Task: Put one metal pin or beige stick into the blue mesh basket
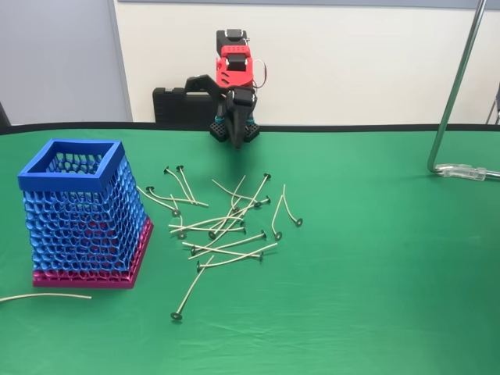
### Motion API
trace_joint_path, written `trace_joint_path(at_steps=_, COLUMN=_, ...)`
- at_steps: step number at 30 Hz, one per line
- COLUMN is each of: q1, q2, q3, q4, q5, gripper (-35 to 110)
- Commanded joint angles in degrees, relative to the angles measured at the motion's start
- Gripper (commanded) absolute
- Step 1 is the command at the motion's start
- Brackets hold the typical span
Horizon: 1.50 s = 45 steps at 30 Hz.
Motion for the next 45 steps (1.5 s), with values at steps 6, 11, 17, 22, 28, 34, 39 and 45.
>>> trace_joint_path(at_steps=6, q1=-1.8, q2=12.1, q3=15.2, q4=-1.6, q5=-0.2, gripper=0)
trace_joint_path(at_steps=11, q1=-2.6, q2=21.1, q3=19.6, q4=3.6, q5=1.2, gripper=0)
trace_joint_path(at_steps=17, q1=-2.2, q2=26.2, q3=19.6, q4=9.9, q5=3.3, gripper=1)
trace_joint_path(at_steps=22, q1=-1.9, q2=30.8, q3=19.6, q4=15.8, q5=4.0, gripper=1)
trace_joint_path(at_steps=28, q1=-0.6, q2=35.6, q3=19.6, q4=21.9, q5=4.8, gripper=1)
trace_joint_path(at_steps=34, q1=-0.5, q2=36.2, q3=19.6, q4=23.1, q5=6.0, gripper=1)
trace_joint_path(at_steps=39, q1=-0.5, q2=36.2, q3=19.6, q4=23.1, q5=5.8, gripper=1)
trace_joint_path(at_steps=45, q1=-0.5, q2=36.2, q3=19.6, q4=23.1, q5=5.7, gripper=1)
